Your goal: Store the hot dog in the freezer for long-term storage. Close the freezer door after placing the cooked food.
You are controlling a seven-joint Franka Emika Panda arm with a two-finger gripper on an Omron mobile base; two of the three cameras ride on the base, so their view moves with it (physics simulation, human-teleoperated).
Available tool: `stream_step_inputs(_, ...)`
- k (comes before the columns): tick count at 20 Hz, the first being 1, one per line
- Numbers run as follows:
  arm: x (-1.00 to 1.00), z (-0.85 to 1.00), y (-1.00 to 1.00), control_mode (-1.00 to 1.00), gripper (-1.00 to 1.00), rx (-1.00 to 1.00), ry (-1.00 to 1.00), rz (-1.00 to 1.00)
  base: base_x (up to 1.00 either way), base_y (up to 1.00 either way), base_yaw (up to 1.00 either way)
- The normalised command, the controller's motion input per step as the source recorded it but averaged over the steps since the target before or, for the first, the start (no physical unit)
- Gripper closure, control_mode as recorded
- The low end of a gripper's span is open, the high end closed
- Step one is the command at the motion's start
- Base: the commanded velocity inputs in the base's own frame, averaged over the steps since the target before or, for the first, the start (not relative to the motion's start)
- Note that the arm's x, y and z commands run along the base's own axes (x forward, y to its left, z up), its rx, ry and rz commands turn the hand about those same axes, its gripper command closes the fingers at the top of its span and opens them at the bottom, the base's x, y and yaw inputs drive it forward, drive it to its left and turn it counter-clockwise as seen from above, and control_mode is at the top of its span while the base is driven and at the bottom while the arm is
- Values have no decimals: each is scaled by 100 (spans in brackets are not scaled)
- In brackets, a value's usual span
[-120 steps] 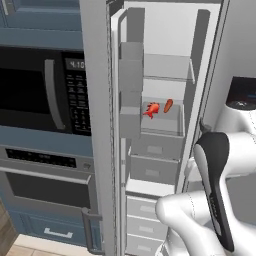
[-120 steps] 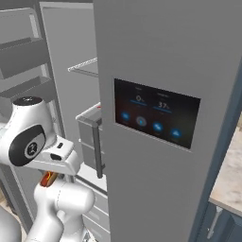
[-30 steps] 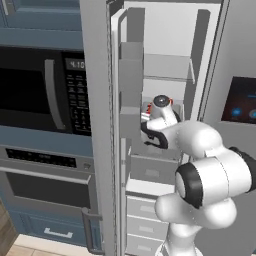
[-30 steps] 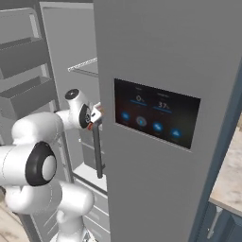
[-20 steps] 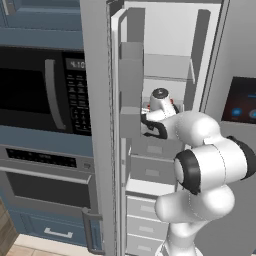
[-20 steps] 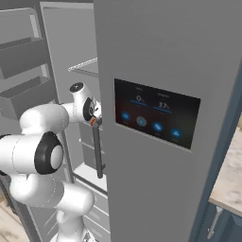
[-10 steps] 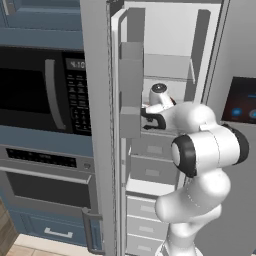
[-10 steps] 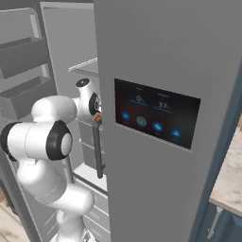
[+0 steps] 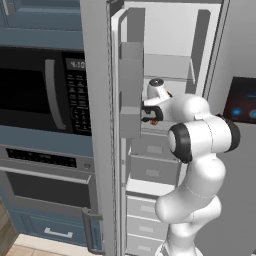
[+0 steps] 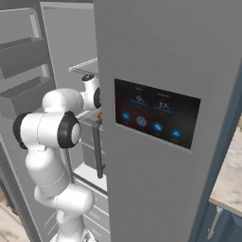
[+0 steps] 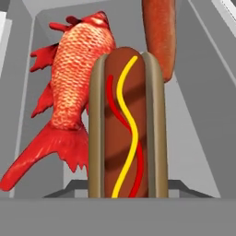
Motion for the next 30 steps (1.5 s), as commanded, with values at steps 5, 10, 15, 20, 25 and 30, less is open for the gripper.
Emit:
stream_step_inputs(5,0,-26,-3,-100,100,3,0,0,0,0,0)
stream_step_inputs(10,0,-42,-4,-100,100,1,-1,0,0,0,0)
stream_step_inputs(15,3,-21,0,-100,100,0,-1,0,0,0,0)
stream_step_inputs(20,0,-8,0,-100,-100,0,0,0,0,0,0)
stream_step_inputs(25,0,0,0,-100,-100,0,0,0,0,0,0)
stream_step_inputs(30,0,0,0,-100,-100,0,0,0,0,0,0)
